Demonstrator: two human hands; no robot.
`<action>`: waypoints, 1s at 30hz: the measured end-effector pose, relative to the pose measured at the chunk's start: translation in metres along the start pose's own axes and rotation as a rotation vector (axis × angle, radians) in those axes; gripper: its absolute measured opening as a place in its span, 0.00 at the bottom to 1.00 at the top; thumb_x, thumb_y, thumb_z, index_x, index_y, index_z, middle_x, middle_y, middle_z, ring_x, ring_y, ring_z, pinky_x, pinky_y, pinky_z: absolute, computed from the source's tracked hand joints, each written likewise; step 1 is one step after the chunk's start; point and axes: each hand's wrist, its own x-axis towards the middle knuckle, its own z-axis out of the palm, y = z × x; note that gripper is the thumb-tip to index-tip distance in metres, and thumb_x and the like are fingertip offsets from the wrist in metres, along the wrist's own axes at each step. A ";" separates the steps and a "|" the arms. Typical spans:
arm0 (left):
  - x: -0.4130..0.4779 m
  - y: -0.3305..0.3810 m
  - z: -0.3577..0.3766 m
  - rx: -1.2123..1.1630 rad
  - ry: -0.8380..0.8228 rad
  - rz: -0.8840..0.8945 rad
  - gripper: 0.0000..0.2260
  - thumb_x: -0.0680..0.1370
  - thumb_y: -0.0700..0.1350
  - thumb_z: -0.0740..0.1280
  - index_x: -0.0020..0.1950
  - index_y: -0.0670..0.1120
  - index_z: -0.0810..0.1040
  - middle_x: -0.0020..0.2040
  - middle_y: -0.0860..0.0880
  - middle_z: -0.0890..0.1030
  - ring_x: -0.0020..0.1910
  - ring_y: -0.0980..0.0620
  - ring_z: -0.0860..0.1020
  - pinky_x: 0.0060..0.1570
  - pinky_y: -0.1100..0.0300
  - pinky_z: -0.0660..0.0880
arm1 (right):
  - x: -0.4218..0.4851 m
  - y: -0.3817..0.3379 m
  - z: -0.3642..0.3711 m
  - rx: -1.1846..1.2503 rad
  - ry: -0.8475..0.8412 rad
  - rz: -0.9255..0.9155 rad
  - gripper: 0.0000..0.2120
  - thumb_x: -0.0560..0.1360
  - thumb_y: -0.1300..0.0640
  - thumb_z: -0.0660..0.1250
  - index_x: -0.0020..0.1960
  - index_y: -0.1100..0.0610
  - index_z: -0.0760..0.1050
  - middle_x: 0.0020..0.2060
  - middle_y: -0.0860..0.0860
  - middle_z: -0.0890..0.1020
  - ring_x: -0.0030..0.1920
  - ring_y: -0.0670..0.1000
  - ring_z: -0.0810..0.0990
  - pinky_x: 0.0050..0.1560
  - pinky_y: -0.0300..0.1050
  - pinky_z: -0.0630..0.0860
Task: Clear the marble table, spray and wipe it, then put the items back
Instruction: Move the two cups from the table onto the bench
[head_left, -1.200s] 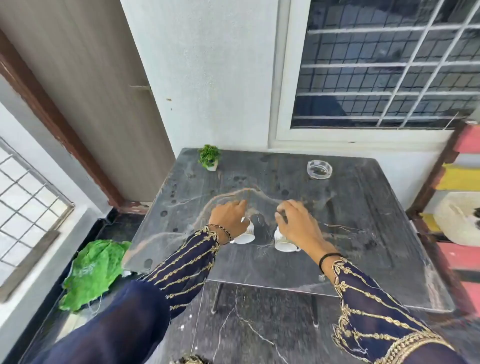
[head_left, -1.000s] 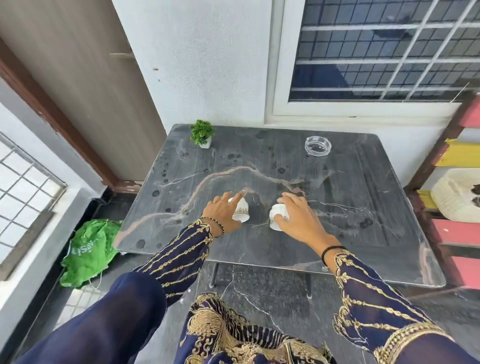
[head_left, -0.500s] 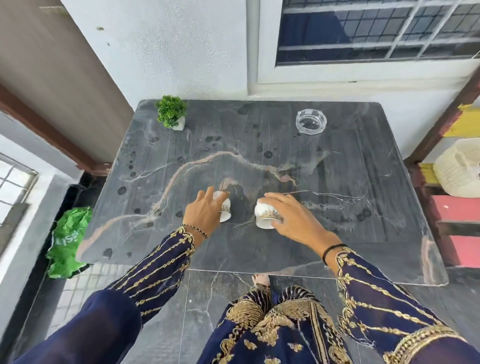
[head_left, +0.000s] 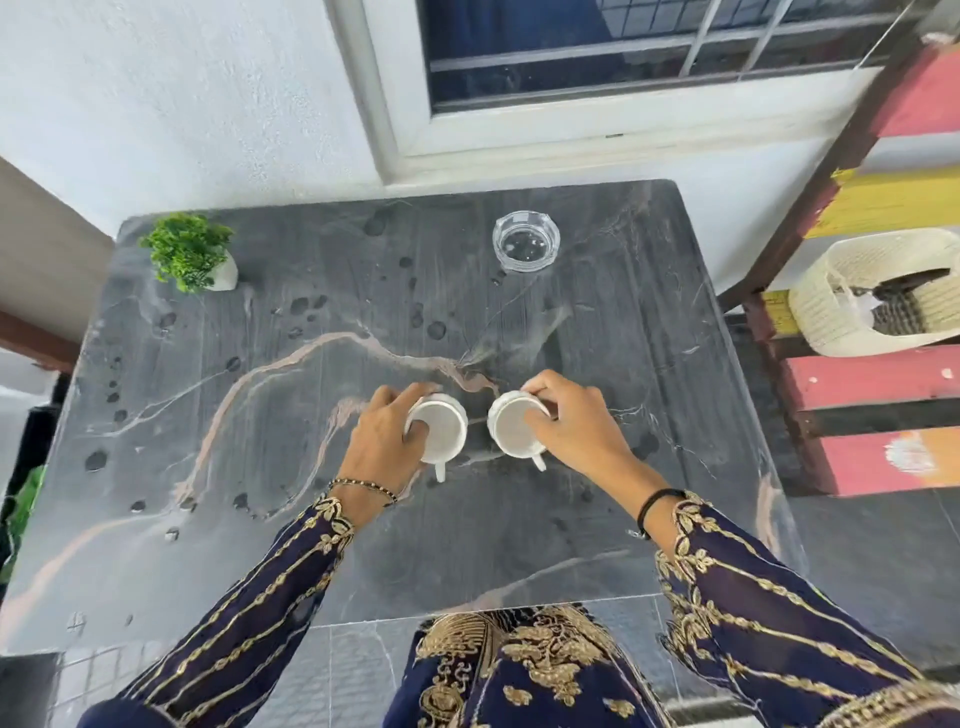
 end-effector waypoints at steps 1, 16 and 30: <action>0.006 0.012 0.005 -0.021 -0.005 0.008 0.20 0.73 0.38 0.62 0.63 0.51 0.75 0.52 0.43 0.75 0.51 0.41 0.75 0.53 0.50 0.74 | 0.000 0.006 -0.012 0.009 0.034 0.010 0.11 0.77 0.62 0.66 0.57 0.53 0.80 0.49 0.50 0.85 0.52 0.51 0.80 0.51 0.45 0.77; 0.045 0.209 0.112 -0.061 -0.022 0.112 0.16 0.74 0.43 0.65 0.60 0.54 0.77 0.43 0.50 0.70 0.38 0.51 0.72 0.46 0.57 0.73 | -0.007 0.132 -0.175 0.097 0.215 0.038 0.08 0.77 0.61 0.67 0.52 0.54 0.84 0.41 0.46 0.84 0.43 0.46 0.80 0.37 0.24 0.71; 0.060 0.404 0.325 -0.171 -0.235 0.024 0.14 0.77 0.40 0.62 0.60 0.51 0.76 0.49 0.47 0.69 0.45 0.49 0.75 0.27 0.59 0.80 | -0.031 0.369 -0.326 0.179 0.239 0.219 0.07 0.77 0.60 0.68 0.53 0.59 0.83 0.45 0.51 0.86 0.45 0.50 0.81 0.44 0.42 0.73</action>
